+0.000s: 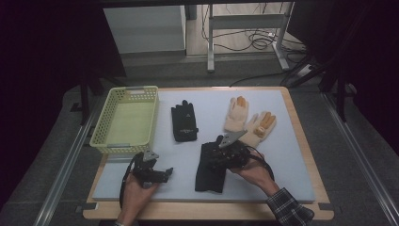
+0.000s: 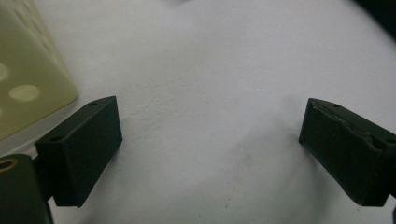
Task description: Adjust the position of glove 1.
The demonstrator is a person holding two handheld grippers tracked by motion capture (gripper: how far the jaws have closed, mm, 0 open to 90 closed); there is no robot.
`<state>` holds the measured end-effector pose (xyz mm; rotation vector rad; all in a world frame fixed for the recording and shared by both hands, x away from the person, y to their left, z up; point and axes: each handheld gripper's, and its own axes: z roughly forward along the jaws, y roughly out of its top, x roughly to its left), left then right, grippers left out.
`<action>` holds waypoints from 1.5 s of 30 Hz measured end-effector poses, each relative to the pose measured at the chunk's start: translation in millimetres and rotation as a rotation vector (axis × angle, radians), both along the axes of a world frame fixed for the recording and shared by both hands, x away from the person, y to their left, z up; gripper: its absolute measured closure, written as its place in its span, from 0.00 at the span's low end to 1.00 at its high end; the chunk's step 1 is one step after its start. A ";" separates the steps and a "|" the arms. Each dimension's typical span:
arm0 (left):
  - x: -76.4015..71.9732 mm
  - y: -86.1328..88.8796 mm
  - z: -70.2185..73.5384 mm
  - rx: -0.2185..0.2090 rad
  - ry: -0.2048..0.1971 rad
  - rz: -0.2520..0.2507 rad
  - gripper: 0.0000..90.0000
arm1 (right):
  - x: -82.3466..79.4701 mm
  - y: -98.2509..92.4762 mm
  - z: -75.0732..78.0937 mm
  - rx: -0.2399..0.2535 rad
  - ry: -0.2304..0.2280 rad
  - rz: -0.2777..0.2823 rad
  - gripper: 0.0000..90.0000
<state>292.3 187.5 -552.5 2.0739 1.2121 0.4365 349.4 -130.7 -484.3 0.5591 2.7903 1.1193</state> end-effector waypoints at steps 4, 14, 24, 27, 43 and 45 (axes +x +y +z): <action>0.1 0.4 0.2 0.004 0.002 -0.003 0.06 | 8.7 -7.6 3.1 0.043 -0.004 -0.052 0.75; -0.1 0.0 0.0 -0.001 0.002 0.000 0.06 | 32.8 3.7 4.6 0.043 -0.038 -0.095 0.75; -0.1 0.0 -0.1 -0.002 0.001 0.001 0.06 | 74.9 34.8 7.3 0.066 -0.077 -0.138 0.75; 0.0 0.0 -0.1 -0.002 0.001 0.001 0.06 | 82.8 47.1 6.1 0.048 -0.085 -0.143 0.74; 0.0 0.1 -0.1 -0.003 0.001 0.001 0.06 | 125.4 108.1 -19.7 0.015 -0.087 -0.148 0.71; 0.0 0.0 -0.2 -0.004 0.001 0.001 0.06 | 130.0 112.3 -21.6 0.015 -0.089 -0.157 0.69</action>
